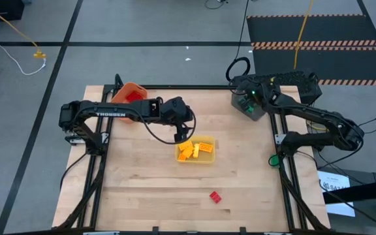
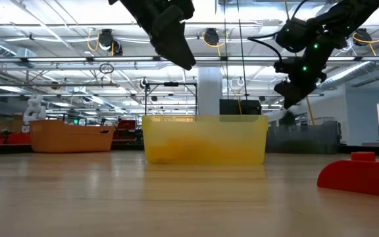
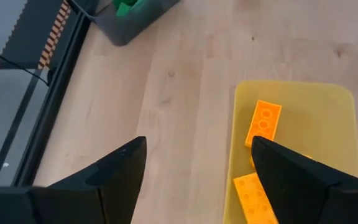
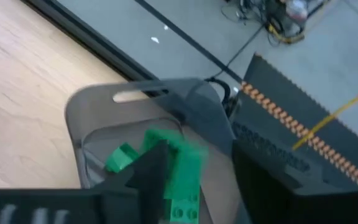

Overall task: Sort & place blocks by color
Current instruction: Put the green 8-stud game piece into the black bin

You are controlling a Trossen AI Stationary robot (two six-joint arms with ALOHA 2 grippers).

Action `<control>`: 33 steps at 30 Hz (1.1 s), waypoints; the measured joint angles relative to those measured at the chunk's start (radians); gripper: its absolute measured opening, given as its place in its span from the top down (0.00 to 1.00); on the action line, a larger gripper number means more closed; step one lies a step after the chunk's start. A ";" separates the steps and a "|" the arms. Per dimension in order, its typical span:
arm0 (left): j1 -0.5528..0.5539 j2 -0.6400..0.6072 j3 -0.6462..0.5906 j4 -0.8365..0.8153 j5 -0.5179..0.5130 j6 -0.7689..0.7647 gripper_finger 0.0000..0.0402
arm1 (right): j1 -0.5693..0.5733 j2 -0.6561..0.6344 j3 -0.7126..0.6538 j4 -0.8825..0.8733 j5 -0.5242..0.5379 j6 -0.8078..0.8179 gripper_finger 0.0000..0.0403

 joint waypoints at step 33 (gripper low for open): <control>0.035 0.001 0.000 0.027 -0.001 0.058 0.31 | 0.357 -0.064 0.000 -0.628 -0.677 0.501 0.37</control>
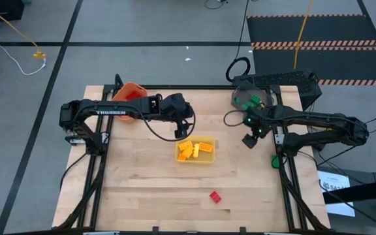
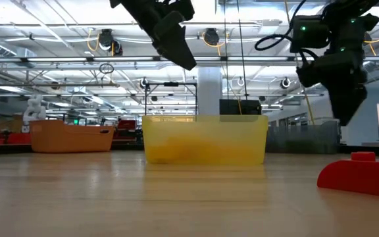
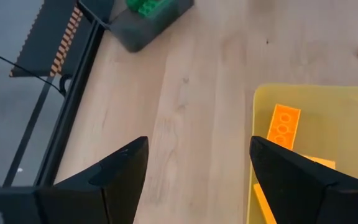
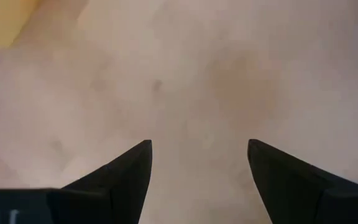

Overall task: Sort & place blocks by color
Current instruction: Put the green 8-stud game piece into the black bin

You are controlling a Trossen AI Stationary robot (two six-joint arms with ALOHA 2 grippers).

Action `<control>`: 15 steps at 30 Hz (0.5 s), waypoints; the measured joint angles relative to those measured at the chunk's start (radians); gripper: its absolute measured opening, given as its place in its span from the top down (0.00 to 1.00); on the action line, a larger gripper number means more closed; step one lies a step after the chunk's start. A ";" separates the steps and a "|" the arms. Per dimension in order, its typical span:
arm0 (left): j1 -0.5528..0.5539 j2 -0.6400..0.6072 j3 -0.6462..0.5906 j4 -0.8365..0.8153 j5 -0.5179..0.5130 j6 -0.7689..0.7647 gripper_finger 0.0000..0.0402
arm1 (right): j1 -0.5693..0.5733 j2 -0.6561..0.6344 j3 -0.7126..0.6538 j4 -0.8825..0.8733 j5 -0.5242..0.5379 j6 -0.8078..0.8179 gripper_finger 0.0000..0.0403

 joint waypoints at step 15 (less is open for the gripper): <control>0.000 0.000 0.000 0.040 0.000 0.041 0.32 | 0.222 0.092 0.000 -0.234 -0.179 0.099 0.37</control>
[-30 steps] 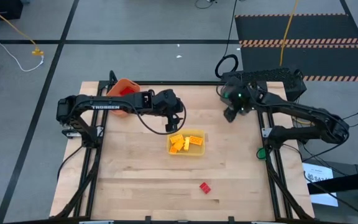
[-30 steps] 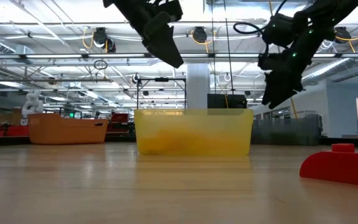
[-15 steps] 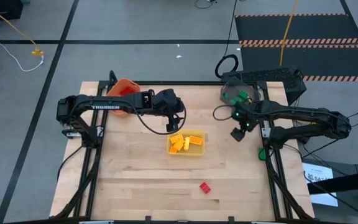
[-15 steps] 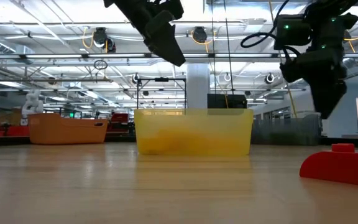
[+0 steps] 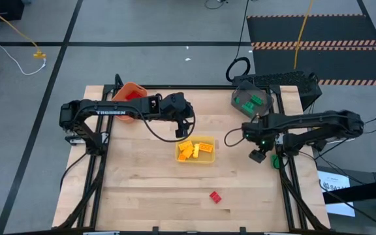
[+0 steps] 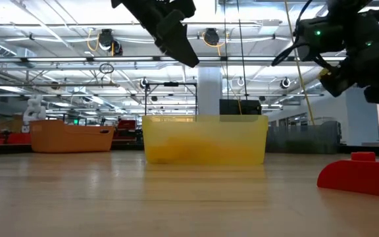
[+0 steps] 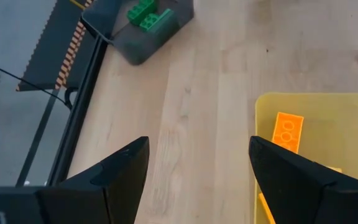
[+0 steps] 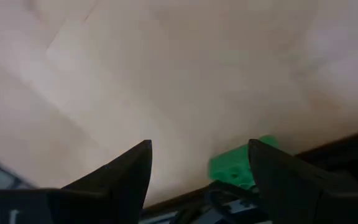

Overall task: Sort & place blocks by color
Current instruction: Put the green 8-stud game piece into the black bin

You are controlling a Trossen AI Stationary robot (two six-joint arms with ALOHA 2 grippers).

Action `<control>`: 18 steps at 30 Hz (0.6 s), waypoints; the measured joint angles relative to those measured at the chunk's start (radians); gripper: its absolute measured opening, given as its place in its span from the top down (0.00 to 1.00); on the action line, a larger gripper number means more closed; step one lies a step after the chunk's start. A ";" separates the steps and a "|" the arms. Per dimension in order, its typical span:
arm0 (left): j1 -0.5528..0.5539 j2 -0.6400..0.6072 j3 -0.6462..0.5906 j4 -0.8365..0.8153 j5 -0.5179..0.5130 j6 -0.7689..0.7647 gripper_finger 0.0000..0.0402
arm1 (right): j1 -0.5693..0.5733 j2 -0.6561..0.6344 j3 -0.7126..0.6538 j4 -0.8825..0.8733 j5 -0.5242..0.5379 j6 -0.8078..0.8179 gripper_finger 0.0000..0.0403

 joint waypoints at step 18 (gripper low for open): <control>-0.002 0.000 0.000 0.021 0.001 -0.001 0.32 | 0.175 0.181 0.000 0.128 0.011 -0.054 0.37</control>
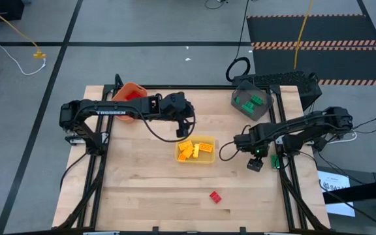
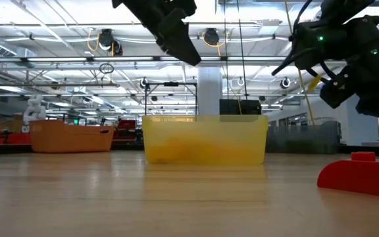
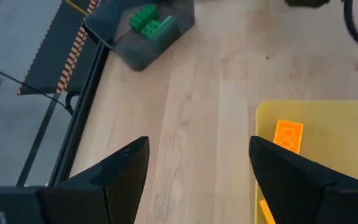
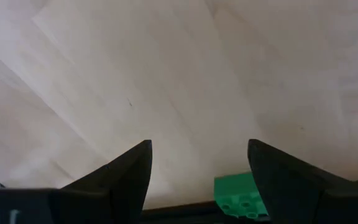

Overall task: Sort & place blocks by color
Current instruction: Put the green 8-stud game piece into the black bin

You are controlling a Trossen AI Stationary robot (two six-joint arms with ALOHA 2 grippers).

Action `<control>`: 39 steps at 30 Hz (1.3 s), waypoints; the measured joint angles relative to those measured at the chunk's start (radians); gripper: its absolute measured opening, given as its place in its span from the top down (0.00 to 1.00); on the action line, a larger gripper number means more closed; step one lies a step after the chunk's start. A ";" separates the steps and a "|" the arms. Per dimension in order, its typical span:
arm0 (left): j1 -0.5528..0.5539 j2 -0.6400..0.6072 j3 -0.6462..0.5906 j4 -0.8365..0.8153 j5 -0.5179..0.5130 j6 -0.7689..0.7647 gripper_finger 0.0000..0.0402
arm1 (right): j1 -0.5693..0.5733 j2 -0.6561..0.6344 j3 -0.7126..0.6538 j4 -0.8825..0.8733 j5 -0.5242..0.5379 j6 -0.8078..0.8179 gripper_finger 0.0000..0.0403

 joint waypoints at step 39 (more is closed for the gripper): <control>-0.021 0.000 0.000 0.008 0.025 0.000 0.32 | 0.089 0.367 0.114 -0.370 0.080 -0.261 0.37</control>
